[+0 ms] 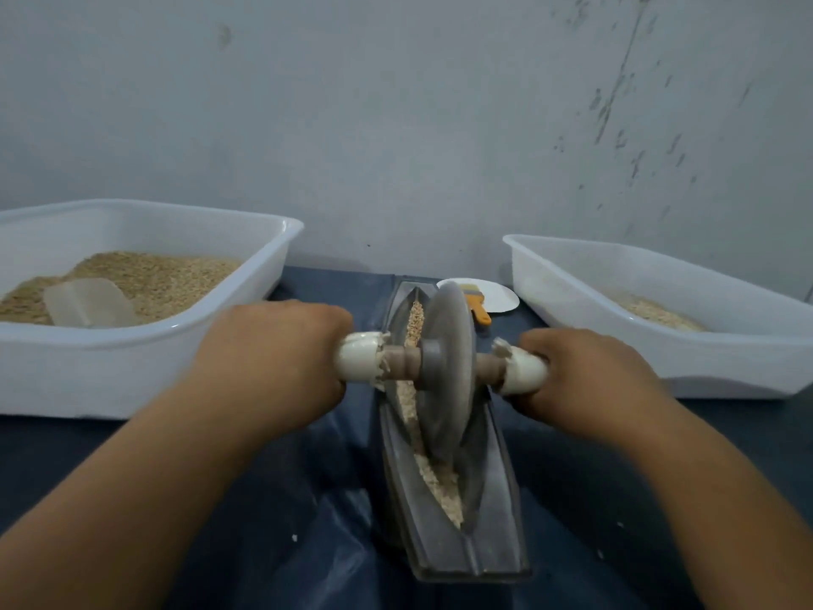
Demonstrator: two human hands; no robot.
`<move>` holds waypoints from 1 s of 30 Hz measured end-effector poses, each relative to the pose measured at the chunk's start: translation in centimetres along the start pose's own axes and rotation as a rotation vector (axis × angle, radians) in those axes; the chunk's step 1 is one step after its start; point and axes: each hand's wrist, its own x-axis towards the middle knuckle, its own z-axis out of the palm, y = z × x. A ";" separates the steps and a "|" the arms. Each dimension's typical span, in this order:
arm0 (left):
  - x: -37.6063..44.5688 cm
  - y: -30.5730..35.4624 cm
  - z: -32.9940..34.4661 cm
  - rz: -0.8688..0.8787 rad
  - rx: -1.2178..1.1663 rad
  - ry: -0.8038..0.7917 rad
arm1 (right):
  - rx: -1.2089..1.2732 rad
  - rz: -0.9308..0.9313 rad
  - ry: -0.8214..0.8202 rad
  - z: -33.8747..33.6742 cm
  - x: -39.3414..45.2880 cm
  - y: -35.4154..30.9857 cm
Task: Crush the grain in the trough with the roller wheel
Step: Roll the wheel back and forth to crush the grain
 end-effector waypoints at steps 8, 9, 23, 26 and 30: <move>-0.8 -0.5 -0.1 -0.003 0.002 -0.053 | -0.050 -0.030 -0.024 -0.7 -1.0 -0.1; -1.3 -0.5 -0.3 0.012 0.016 -0.014 | -0.040 -0.045 -0.019 -0.9 -1.7 0.1; -1.4 -0.2 -0.3 0.020 -0.025 0.006 | -0.023 -0.052 0.069 -0.4 -2.3 0.0; -0.5 0.1 -0.1 0.010 -0.029 0.001 | -0.017 -0.028 0.059 0.1 -1.1 -0.8; -0.5 -0.7 0.0 -0.024 -0.107 -0.182 | -0.094 -0.086 0.127 0.0 -0.9 -1.4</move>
